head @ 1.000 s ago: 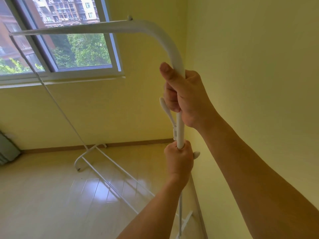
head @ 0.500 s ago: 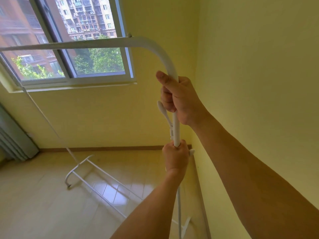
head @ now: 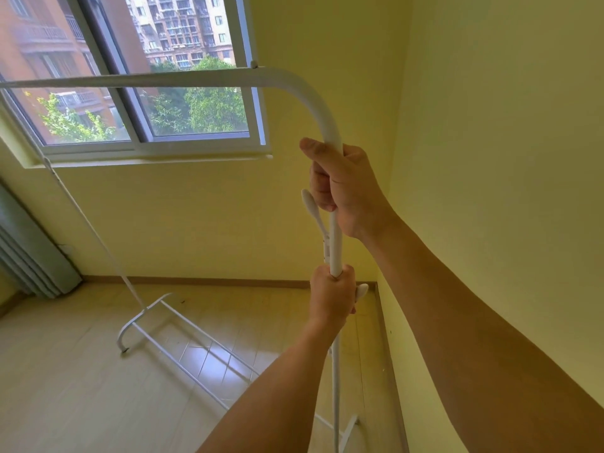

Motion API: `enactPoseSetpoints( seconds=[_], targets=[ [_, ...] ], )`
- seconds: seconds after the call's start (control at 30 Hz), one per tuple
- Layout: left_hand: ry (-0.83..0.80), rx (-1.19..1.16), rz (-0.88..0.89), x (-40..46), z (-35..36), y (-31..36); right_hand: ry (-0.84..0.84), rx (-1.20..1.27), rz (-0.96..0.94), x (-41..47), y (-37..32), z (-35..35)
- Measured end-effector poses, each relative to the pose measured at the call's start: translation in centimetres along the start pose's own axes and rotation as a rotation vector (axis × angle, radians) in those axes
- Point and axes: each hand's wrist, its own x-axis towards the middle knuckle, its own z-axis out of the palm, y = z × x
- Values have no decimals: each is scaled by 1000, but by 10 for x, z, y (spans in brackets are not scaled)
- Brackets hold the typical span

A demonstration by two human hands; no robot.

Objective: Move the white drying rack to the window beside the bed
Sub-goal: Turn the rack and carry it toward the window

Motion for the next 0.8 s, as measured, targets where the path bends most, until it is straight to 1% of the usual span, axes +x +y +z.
enactPoseSetpoints(
  seconds=[0.43,0.8],
  targets=[
    [89,52,30,101,-4,-10,-30,11,30,96,38,-7],
    [168,76,44,196,35,-12,-80,2,31,188,64,-58]
  ],
)
